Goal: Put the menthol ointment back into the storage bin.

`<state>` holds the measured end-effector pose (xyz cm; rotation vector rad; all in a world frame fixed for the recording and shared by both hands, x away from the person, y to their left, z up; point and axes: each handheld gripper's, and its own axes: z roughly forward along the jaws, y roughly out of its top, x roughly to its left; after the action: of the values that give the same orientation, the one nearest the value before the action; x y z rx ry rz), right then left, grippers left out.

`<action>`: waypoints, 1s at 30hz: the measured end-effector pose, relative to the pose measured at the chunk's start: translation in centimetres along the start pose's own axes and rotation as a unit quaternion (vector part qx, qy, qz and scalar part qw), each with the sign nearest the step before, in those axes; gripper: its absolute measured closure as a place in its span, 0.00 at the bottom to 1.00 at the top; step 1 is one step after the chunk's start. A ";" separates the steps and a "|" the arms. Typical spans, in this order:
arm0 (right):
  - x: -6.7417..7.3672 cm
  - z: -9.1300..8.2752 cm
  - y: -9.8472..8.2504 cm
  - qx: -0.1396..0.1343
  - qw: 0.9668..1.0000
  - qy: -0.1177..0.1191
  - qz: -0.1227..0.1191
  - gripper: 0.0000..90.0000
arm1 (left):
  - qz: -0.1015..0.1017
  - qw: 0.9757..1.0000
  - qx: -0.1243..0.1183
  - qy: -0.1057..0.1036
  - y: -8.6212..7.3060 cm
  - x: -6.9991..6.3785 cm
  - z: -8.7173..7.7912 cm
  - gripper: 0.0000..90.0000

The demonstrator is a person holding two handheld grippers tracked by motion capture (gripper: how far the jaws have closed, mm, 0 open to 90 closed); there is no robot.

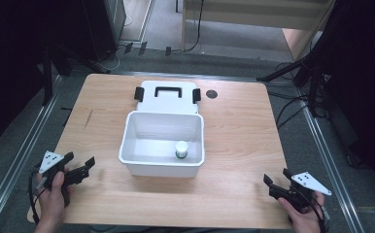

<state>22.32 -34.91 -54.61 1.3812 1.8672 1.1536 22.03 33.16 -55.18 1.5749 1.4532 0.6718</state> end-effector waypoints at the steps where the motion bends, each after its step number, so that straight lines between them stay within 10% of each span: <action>1: 0.1 -0.1 -0.1 -0.004 1.000 0.000 -0.001 0.22 | 0.001 1.000 0.000 0.000 0.0 0.0 0.0 0.16; 11: 0.8 -0.6 -0.3 -0.032 0.999 0.009 -0.003 0.20 | 0.001 1.000 0.000 0.000 0.0 0.0 0.1 0.16; 30: 0.9 0.4 0.2 -0.004 1.000 0.006 0.011 0.22 | 0.004 1.000 0.002 0.000 0.1 -0.1 0.2 0.16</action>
<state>22.43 -33.92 -54.62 1.3969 1.8580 1.1822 22.20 33.04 -55.17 1.5834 1.4494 0.6740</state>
